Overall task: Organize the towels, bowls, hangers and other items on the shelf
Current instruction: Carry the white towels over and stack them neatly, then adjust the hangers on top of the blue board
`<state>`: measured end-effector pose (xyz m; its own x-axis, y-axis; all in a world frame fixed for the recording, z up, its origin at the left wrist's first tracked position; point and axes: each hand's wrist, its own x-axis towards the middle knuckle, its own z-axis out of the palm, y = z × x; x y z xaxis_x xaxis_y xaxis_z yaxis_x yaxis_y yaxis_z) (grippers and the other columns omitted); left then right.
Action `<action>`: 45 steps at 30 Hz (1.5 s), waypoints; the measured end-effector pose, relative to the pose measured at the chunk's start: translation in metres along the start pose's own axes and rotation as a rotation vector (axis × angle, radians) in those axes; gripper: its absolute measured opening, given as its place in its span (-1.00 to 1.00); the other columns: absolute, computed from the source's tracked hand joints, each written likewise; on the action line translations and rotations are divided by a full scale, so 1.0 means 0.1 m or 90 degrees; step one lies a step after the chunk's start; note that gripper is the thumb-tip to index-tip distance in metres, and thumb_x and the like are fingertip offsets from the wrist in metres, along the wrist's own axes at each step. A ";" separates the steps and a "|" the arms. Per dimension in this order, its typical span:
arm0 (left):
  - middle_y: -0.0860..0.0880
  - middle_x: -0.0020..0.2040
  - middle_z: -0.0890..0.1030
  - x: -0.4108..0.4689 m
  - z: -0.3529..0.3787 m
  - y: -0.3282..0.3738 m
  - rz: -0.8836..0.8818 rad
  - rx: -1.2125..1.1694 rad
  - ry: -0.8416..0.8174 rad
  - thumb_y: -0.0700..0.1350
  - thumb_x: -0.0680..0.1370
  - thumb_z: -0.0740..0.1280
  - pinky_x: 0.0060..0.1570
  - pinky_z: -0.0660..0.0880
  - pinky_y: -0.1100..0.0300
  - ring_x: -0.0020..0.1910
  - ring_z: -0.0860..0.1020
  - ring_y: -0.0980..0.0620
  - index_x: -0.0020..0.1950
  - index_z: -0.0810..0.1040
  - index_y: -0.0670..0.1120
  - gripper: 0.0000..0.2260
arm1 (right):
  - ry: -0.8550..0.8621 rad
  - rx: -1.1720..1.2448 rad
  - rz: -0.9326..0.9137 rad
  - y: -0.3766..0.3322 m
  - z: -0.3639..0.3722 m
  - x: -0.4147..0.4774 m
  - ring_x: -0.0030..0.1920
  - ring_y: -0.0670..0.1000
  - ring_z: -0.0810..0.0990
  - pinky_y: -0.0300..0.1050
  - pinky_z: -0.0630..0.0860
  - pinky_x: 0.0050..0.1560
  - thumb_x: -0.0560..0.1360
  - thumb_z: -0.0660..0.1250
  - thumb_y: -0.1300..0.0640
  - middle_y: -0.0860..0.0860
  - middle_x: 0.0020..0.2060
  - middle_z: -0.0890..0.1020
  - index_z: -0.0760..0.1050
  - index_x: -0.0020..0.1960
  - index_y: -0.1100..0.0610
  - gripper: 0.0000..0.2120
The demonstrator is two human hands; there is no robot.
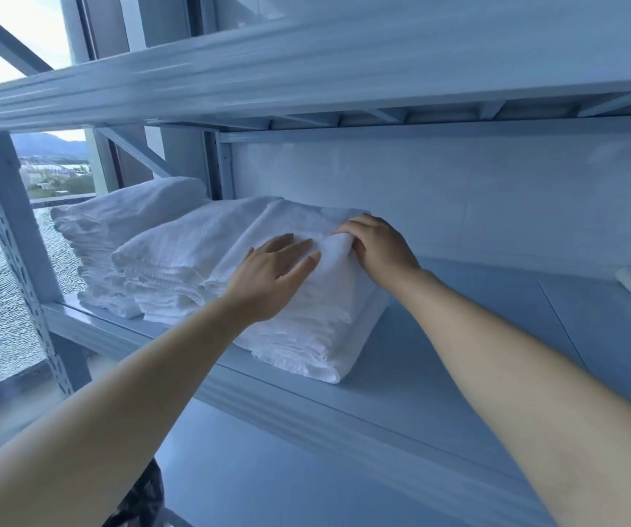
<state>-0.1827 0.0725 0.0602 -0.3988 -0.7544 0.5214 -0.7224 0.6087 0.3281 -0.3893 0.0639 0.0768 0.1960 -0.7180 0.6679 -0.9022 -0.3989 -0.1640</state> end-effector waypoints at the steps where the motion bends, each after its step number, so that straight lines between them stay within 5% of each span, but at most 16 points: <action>1: 0.04 0.50 0.22 0.03 0.00 -0.04 -0.006 0.009 -0.016 0.38 0.43 -0.11 0.44 0.03 0.05 0.49 0.11 0.08 0.43 0.29 0.18 -0.36 | 0.007 -0.008 -0.006 0.00 -0.02 0.01 0.16 0.10 0.46 -0.09 0.41 0.03 0.55 0.15 0.28 0.08 0.13 0.54 0.54 0.16 0.14 -0.73; 6: 0.11 0.53 0.09 0.11 0.05 -0.07 0.036 0.050 -0.068 0.43 0.36 -0.09 0.47 -0.04 0.06 0.51 0.03 0.10 0.47 0.09 0.27 -0.32 | 0.028 -0.052 -0.006 0.06 -0.07 -0.03 0.13 0.10 0.45 -0.03 0.46 -0.01 0.54 0.14 0.28 0.06 0.10 0.52 0.52 0.14 0.14 -0.74; 10: 0.10 0.53 0.12 0.15 0.03 -0.08 0.028 0.064 -0.098 0.42 0.38 -0.08 0.44 -0.03 0.08 0.50 0.06 0.08 0.47 0.10 0.26 -0.33 | -0.043 -0.030 0.031 0.05 0.01 -0.10 0.23 0.10 0.43 -0.09 0.41 0.14 0.55 0.14 0.27 0.06 0.25 0.46 0.45 0.28 0.14 -0.66; 15: 0.04 0.45 0.32 0.12 0.04 0.07 0.066 0.087 -0.009 0.26 0.51 0.06 0.39 0.19 0.04 0.42 0.26 0.01 0.43 0.32 0.09 -0.47 | -0.035 0.007 0.052 -0.01 -0.04 -0.23 0.32 0.06 0.39 -0.14 0.34 0.26 0.55 0.14 0.26 0.04 0.35 0.39 0.37 0.37 0.14 -0.61; 19: 0.08 0.28 0.50 0.06 0.08 0.37 0.101 -0.010 0.074 0.13 0.58 0.10 0.08 0.40 0.15 0.20 0.48 0.03 0.25 0.51 0.07 -0.65 | -0.006 0.006 0.041 -0.04 -0.19 -0.42 0.27 0.04 0.43 -0.13 0.37 0.25 0.53 0.20 0.25 0.04 0.30 0.43 0.40 0.34 0.15 -0.62; 27: 0.08 0.24 0.52 0.01 0.37 0.99 0.167 -0.013 0.097 0.12 0.55 0.18 -0.10 0.30 0.23 0.00 0.55 0.00 0.27 0.47 0.05 -0.66 | 0.048 -0.009 0.116 0.19 -0.63 -1.12 0.21 -0.06 0.47 -0.20 0.40 0.19 0.54 0.26 0.11 -0.07 0.20 0.48 0.45 0.28 0.07 -0.69; 31: 0.09 0.23 0.51 -0.01 0.63 1.33 0.191 -0.032 0.055 0.11 0.53 0.20 -0.14 0.32 0.21 -0.09 0.56 -0.02 0.28 0.44 0.06 -0.66 | 0.050 -0.045 0.173 0.34 -0.89 -1.52 0.20 -0.10 0.46 -0.44 0.27 0.15 0.53 0.26 0.08 -0.11 0.18 0.50 0.46 0.26 0.03 -0.71; 35: 0.12 0.25 0.48 -0.07 0.93 1.75 0.231 -0.054 0.000 0.11 0.53 0.20 -0.18 0.29 0.22 -0.10 0.54 0.02 0.30 0.42 0.09 -0.65 | 0.058 -0.065 0.222 0.48 -1.20 -1.96 0.19 -0.06 0.49 -0.15 0.42 0.20 0.53 0.26 0.08 -0.11 0.16 0.52 0.48 0.23 0.04 -0.72; 41: 0.17 0.23 0.48 -0.24 1.35 2.57 0.285 -0.137 -0.060 0.11 0.53 0.20 -0.21 0.37 0.23 -0.31 0.37 0.12 0.27 0.42 0.13 -0.68 | 0.091 -0.103 0.293 0.74 -1.78 -2.74 0.12 -0.03 0.54 -0.02 0.49 0.11 0.51 0.28 0.07 -0.10 0.07 0.59 0.53 0.16 0.03 -0.77; 45: 0.17 0.17 0.51 -0.38 1.62 3.27 0.326 -0.185 -0.091 0.12 0.52 0.21 -0.17 0.44 0.20 -0.20 0.53 0.15 0.28 0.41 0.14 -0.67 | 0.111 -0.139 0.338 0.94 -2.26 -3.30 0.12 -0.04 0.54 -0.05 0.50 0.11 0.50 0.30 0.07 -0.11 0.06 0.60 0.55 0.13 0.01 -0.79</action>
<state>-0.4948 0.2604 0.0196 -0.7414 -0.3612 0.5656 -0.2427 0.9301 0.2758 -0.6258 0.3918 0.0047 -0.3529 -0.6751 0.6478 -0.9210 0.1287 -0.3677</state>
